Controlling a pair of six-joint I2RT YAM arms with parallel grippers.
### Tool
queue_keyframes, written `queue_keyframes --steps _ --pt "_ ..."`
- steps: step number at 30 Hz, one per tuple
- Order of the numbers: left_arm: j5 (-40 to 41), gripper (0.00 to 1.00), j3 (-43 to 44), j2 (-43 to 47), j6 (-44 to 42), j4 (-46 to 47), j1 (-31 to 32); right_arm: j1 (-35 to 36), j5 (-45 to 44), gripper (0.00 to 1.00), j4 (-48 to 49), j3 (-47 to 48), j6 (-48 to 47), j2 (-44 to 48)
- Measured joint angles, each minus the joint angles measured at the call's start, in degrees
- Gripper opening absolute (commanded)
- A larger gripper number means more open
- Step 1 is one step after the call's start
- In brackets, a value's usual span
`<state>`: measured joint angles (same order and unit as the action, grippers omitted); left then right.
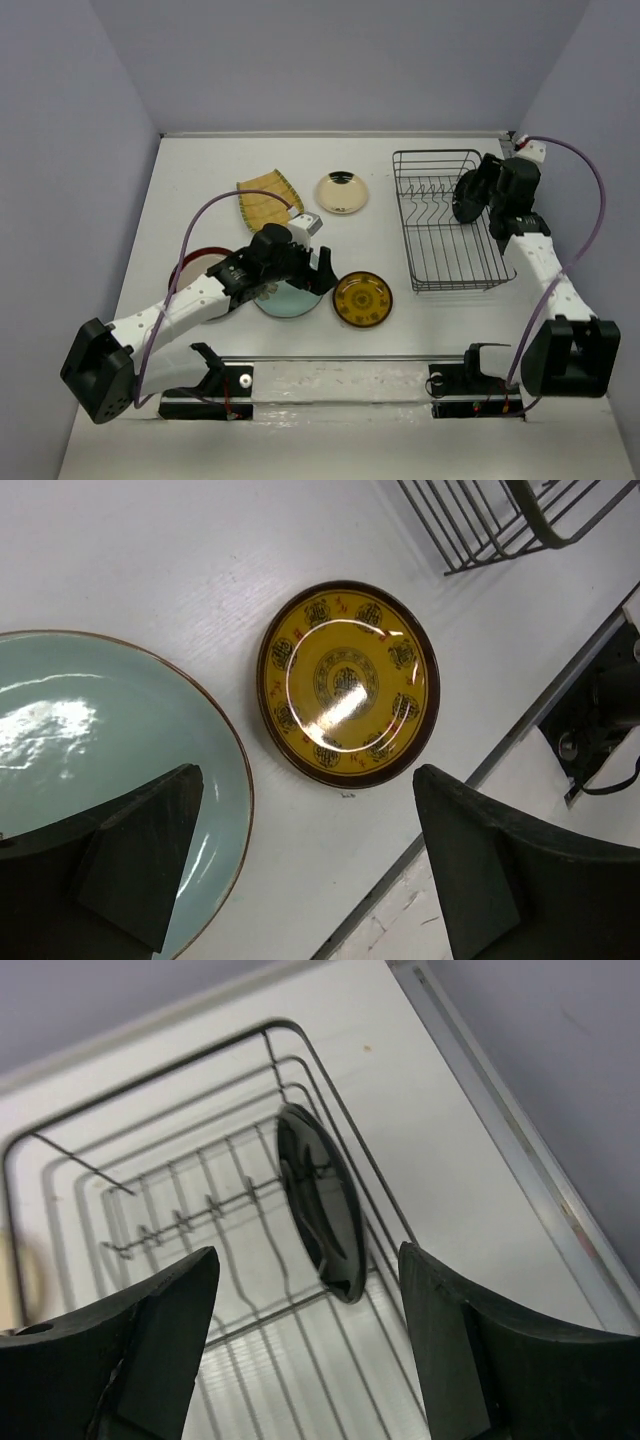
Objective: Load the plates into the dish rack
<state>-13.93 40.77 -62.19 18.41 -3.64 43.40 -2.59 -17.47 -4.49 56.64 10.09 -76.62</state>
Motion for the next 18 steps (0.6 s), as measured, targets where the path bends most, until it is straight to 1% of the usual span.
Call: queue_keyframes --steps 1,4,5,8,11,13,15,18 --pt "-0.2 0.95 -0.17 -1.03 0.26 -0.02 0.46 0.02 0.94 0.78 -0.55 -0.7 1.7 3.93" --pt "-0.59 0.93 -1.68 -2.29 1.95 0.13 1.57 0.37 4.35 0.78 -0.94 -2.05 5.16 11.82" --pt "-0.5 0.9 -2.62 -2.45 2.97 0.24 1.92 0.59 5.84 0.78 -1.11 -2.82 6.43 14.62" --pt "0.87 0.88 -5.42 -2.43 6.54 0.87 2.93 1.2 10.32 0.77 -1.38 -5.42 9.14 20.5" --pt "7.26 0.86 -7.72 -2.4 11.63 1.31 7.37 1.92 14.49 0.77 -1.68 -8.92 11.69 24.33" --pt "11.04 0.83 -8.31 -2.49 14.95 2.4 11.52 2.4 17.77 0.76 -2.93 -11.28 13.62 26.49" --pt "13.99 0.82 -8.63 -3.48 18.38 4.76 13.97 2.86 20.26 0.76 -3.41 -12.61 15.06 27.69" --pt "17.7 0.81 -9.46 -5.84 22.36 8.28 15.69 3.58 24.0 0.75 -4.28 -14.6 17.11 30.8"
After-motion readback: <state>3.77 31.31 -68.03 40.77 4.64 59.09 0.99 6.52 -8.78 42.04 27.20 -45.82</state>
